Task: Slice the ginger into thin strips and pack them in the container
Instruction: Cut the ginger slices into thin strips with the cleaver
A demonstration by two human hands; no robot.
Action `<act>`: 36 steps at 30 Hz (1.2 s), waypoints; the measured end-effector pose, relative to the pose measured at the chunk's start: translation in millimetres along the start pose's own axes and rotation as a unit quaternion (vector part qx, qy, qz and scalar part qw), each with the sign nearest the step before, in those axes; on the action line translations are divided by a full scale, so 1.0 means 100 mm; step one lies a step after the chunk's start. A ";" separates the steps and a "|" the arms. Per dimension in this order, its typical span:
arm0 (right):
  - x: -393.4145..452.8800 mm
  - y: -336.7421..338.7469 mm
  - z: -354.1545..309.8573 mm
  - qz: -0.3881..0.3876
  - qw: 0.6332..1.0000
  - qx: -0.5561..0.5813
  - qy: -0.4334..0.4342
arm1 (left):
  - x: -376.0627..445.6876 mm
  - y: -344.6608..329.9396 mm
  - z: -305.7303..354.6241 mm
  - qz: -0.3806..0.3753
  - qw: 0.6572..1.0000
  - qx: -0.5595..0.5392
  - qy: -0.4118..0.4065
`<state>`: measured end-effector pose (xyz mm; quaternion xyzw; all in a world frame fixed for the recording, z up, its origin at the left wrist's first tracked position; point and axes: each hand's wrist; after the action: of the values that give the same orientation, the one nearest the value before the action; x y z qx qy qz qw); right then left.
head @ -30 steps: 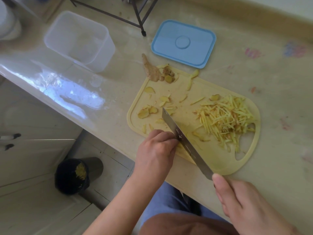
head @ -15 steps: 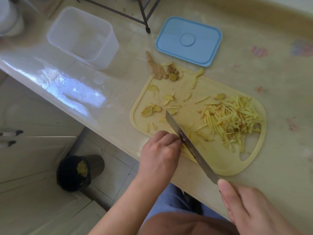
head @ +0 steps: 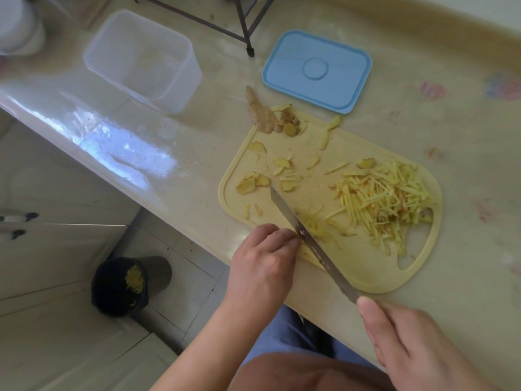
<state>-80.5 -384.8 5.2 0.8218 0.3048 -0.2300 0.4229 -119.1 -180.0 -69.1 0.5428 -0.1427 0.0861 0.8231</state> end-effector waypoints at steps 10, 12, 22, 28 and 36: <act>0.08 -0.07 0.12 0.036 0.998 -0.038 0.042 | 0.00 0.00 0.01 -0.024 1.000 -0.018 -0.005; 0.11 -0.04 0.13 0.026 0.999 -0.020 0.038 | -0.01 0.00 -0.01 -0.015 0.999 -0.041 -0.012; -0.12 0.25 0.38 0.035 0.997 0.055 -0.029 | -0.06 0.09 -0.30 0.058 0.987 -0.133 0.061; -0.22 0.15 0.26 0.054 0.997 0.039 -0.036 | 0.31 0.14 -0.41 0.103 0.977 -0.063 0.177; -0.14 0.45 0.33 -0.016 0.984 0.119 -0.133 | 0.43 0.03 -0.51 0.091 0.983 -0.038 0.154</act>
<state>-63.0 -436.8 21.2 0.8233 0.2297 -0.3784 0.3554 -72.4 -132.3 -71.2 0.4759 -0.0662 0.2373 0.8443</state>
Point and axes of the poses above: each hand's wrist, its own x-axis towards the middle knuckle, its own y-axis out of the back of the hand, z = x × y, and after that the axes turned 7 degrees about -y, right-handed
